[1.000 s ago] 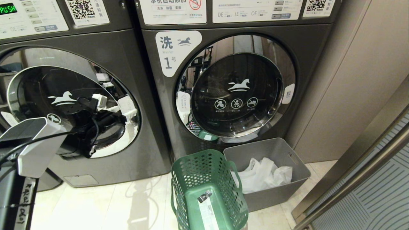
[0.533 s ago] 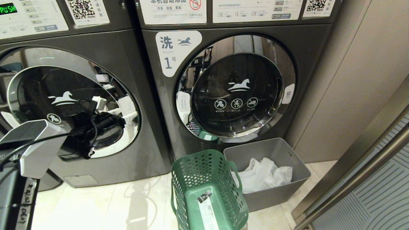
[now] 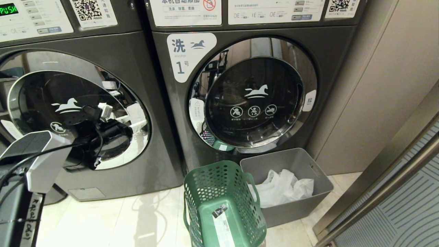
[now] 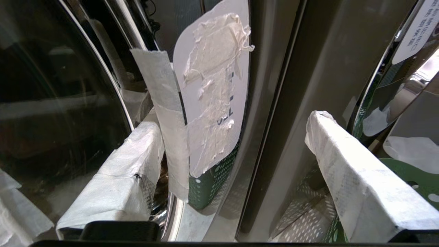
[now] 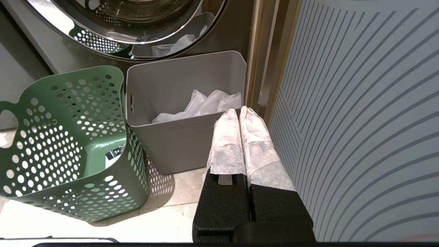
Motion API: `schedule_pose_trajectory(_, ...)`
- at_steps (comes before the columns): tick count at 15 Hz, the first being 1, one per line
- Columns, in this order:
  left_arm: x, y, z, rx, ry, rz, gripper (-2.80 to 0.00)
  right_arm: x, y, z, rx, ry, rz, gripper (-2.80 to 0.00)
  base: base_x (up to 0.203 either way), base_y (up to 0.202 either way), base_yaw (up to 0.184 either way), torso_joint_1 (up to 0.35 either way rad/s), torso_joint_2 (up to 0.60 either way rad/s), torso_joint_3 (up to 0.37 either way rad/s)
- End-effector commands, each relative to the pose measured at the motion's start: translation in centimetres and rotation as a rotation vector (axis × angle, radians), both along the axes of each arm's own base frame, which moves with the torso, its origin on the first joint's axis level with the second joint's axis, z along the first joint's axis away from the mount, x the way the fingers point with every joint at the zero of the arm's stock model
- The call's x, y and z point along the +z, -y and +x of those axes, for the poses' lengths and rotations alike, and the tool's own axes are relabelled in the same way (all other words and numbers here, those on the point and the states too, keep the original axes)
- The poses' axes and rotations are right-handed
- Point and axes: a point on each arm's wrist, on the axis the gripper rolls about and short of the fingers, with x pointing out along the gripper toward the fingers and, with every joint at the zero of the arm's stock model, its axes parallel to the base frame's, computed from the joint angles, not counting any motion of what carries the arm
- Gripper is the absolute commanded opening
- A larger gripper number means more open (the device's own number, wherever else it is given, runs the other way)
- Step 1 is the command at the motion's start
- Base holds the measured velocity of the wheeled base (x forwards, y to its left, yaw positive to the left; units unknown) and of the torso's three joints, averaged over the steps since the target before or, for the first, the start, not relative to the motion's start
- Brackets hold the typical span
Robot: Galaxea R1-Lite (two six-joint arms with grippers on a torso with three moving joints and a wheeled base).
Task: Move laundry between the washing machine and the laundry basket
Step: Open the lid of the washing machine
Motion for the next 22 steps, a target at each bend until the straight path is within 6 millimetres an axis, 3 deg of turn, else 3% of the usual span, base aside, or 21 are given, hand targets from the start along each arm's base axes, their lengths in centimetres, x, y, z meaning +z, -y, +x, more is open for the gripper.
schedule_pose_trajectory(1, -0.37, -0.55, 0.32, -0.018, -0.002, -0.014, 0.0, 0.0, 0.0, 0.0, 0.0, 0.0, 0.0, -2.8, 0.0, 0.0, 0.0, 0.0, 0.0, 0.0)
schedule_pose_trajectory(22, -0.89, 0.01, 0.81, -0.152, -0.014, -0.019, 0.0, 0.0, 0.0, 0.0, 0.0, 0.0, 0.0, -2.8, 0.0, 0.0, 0.0, 0.0, 0.0, 0.0)
